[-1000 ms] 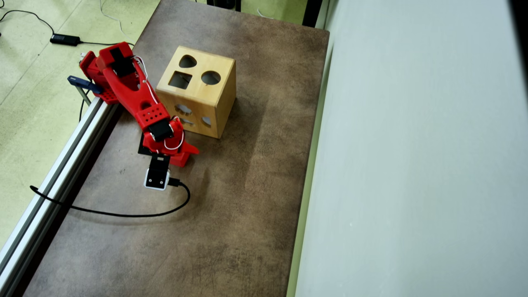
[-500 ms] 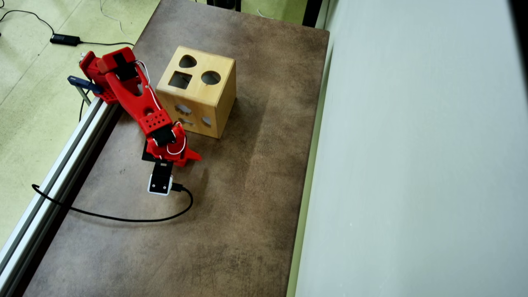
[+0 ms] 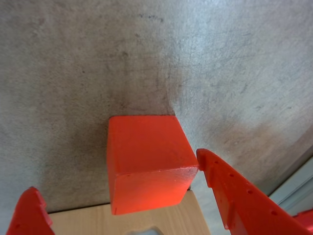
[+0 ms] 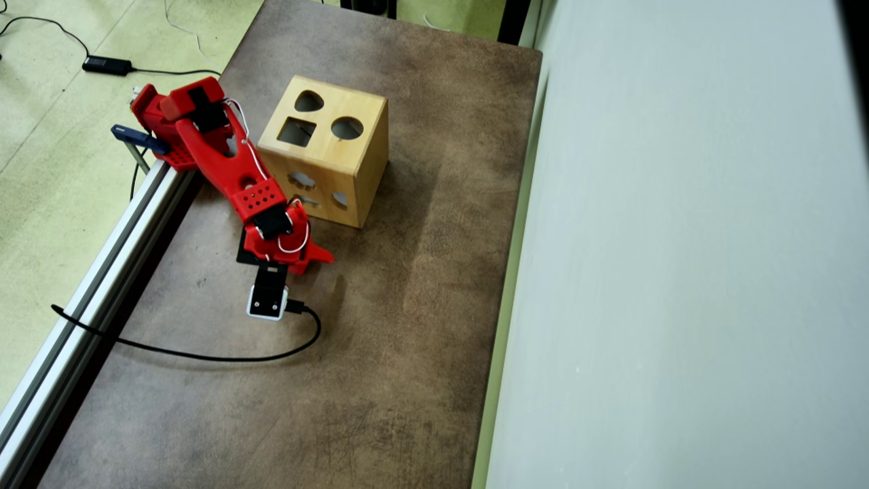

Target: Pick and place the red cube on the square hole

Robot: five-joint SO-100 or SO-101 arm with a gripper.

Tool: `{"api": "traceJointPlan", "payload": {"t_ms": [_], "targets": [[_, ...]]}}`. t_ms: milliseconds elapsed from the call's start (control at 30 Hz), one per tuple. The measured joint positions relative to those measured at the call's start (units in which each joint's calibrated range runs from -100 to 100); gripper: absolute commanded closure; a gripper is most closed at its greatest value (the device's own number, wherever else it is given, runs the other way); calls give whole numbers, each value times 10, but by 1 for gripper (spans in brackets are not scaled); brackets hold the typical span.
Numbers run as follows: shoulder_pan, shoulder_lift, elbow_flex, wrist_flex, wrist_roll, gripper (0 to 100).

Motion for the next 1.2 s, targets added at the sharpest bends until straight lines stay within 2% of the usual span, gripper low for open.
{"api": "traceJointPlan", "payload": {"t_ms": [533, 1000, 1200], "targets": [[-1, 0, 25, -1, 0, 55], [-1, 0, 25, -1, 0, 75], [-1, 0, 25, -1, 0, 77]]}}
